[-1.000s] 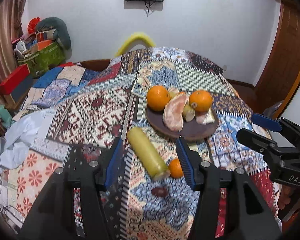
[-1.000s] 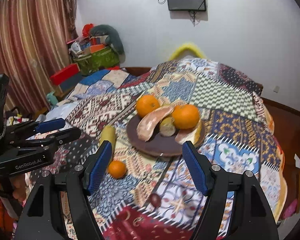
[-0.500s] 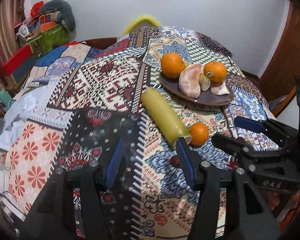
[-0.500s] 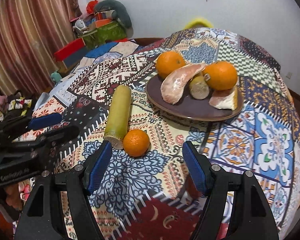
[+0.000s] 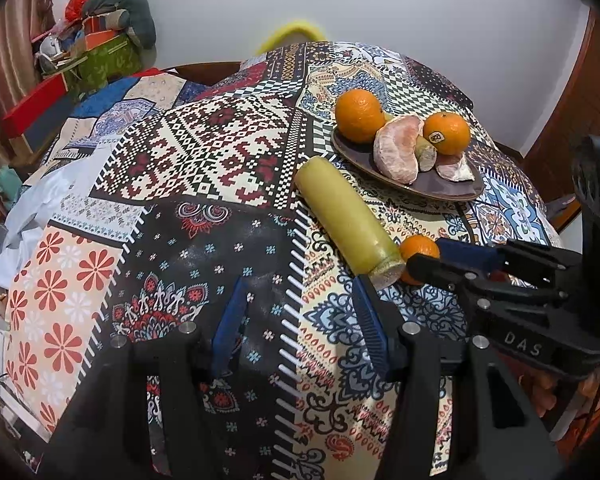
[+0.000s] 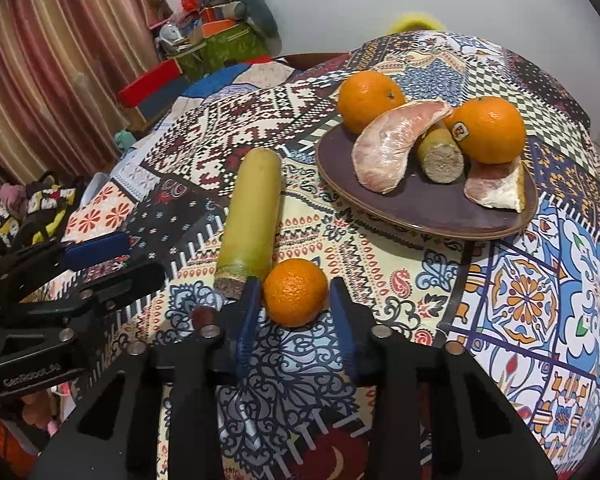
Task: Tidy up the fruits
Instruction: 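Grasp the gourd with the left tool while the right tool grasps the tangerine, then lift and carry the gourd and tangerine over the dark plate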
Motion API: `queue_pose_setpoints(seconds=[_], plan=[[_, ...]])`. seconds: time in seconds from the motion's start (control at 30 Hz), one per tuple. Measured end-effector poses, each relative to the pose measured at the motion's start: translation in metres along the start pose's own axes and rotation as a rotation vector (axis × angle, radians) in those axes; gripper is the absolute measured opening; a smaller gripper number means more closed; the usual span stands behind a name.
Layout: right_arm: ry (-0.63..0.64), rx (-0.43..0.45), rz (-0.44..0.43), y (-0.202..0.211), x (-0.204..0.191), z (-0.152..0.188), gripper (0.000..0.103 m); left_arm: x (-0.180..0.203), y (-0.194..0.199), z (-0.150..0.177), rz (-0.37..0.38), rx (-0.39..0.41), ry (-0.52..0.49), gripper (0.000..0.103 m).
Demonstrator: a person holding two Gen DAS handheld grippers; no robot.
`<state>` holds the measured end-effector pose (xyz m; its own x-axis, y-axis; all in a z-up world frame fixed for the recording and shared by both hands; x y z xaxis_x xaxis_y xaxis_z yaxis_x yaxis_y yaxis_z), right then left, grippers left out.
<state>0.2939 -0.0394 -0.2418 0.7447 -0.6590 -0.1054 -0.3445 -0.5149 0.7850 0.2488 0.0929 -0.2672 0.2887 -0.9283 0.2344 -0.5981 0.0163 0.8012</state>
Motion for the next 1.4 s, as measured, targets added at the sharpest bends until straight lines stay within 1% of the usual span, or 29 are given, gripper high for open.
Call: queue_pose_setpoints(seconds=[0.1, 0.27, 0.4, 0.53, 0.63, 0.7, 0.73, 0.97, 1.13, 1.3, 1.4], plan=[[0.010, 0.003, 0.012, 0.004, 0.001, 0.000, 0.031, 0.005, -0.002, -0.004, 0.007, 0.001, 0.000, 0.054], [-0.009, 0.046, 0.025, 0.023, 0.013, -0.002, 0.031, 0.018, -0.008, -0.014, 0.017, 0.006, -0.010, 0.054], [-0.018, 0.077, 0.065, 0.038, 0.028, -0.003, 0.031, 0.030, -0.018, -0.023, 0.032, -0.002, -0.010, 0.054], [-0.034, 0.106, 0.105, 0.052, 0.046, -0.003, 0.031, 0.039, -0.031, -0.031, 0.021, -0.004, -0.017, 0.054], [-0.050, 0.119, 0.125, 0.058, 0.059, -0.002, 0.031, 0.045, -0.041, -0.036, -0.014, 0.009, -0.039, 0.054], [-0.063, 0.123, 0.131, 0.060, 0.068, 0.000, 0.031, 0.048, -0.051, -0.038, -0.030, -0.002, -0.053, 0.054], [-0.068, 0.124, 0.133, 0.060, 0.071, 0.000, 0.031, 0.048, -0.054, -0.039, -0.032, -0.009, -0.052, 0.052], [-0.100, 0.126, 0.130, 0.058, 0.084, 0.007, 0.031, 0.050, -0.079, -0.040, 0.024, -0.095, 0.002, 0.050], [-0.106, 0.124, 0.124, 0.057, 0.085, 0.010, 0.031, 0.055, -0.086, -0.040, 0.006, -0.084, -0.011, 0.050], [-0.115, 0.136, 0.124, 0.061, 0.086, 0.010, 0.029, 0.049, -0.084, -0.044, 0.023, -0.095, 0.059, 0.044], [-0.112, 0.148, 0.130, 0.067, 0.085, 0.007, 0.029, 0.048, -0.078, -0.044, 0.018, -0.081, 0.060, 0.041]])
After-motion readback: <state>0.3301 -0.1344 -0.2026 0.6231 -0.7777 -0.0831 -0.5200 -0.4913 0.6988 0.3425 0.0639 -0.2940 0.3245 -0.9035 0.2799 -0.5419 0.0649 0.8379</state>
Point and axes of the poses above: each gripper's, at about its wrist camera, not at the fingertips, and y roughly against the way its jaws point, x to its right, z to its underside, the point moved 6 cm from there along -y, roughly the way its jaws point, and after that the axes turned 13 degrees about y, right-handed, at the moved point
